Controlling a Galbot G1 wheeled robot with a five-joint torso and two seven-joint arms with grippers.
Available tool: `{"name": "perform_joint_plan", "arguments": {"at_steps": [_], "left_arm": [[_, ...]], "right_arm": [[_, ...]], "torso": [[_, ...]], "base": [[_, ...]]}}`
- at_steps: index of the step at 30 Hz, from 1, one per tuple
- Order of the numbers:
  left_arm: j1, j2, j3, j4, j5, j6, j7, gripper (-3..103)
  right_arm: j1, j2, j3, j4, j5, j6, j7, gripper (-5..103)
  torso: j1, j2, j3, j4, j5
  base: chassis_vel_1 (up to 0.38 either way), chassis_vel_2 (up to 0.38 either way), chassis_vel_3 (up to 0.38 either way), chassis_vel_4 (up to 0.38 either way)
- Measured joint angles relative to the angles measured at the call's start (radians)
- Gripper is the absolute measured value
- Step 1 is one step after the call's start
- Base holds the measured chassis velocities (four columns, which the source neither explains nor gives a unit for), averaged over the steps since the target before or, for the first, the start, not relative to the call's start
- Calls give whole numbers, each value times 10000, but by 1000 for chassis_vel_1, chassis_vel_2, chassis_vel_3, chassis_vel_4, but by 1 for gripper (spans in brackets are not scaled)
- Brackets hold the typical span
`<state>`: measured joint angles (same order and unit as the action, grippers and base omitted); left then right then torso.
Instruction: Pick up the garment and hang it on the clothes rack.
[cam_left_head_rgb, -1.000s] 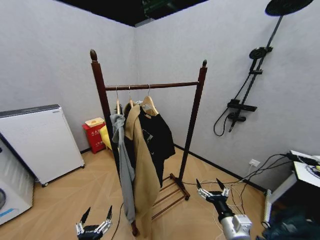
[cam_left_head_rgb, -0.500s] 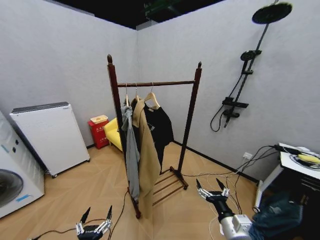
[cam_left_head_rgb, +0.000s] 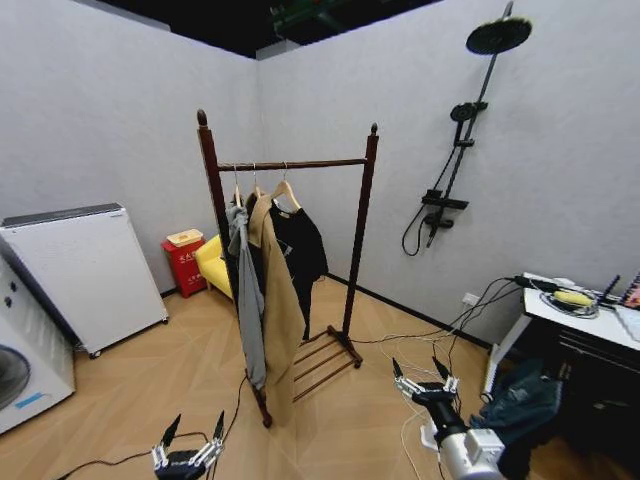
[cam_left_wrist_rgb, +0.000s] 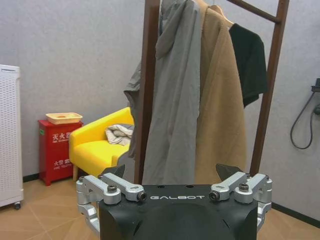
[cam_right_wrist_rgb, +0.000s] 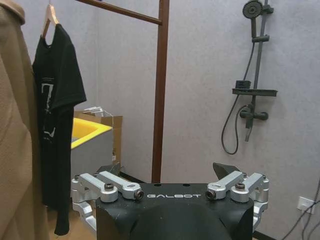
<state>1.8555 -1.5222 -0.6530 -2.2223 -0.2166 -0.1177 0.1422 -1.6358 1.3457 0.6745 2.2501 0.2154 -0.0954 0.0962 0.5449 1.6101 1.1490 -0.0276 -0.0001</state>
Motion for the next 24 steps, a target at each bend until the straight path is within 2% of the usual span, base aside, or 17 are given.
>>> {"name": "perform_joint_plan", "arguments": {"at_steps": [24], "left_arm": [[0, 0, 0, 0, 0, 0, -1, 100]], "right_arm": [[-6, 0, 0, 0, 0, 0, 1, 100]], "torso": [[-11, 7, -4, -1, 0]], "base": [[-101, -118, -111, -110]]}}
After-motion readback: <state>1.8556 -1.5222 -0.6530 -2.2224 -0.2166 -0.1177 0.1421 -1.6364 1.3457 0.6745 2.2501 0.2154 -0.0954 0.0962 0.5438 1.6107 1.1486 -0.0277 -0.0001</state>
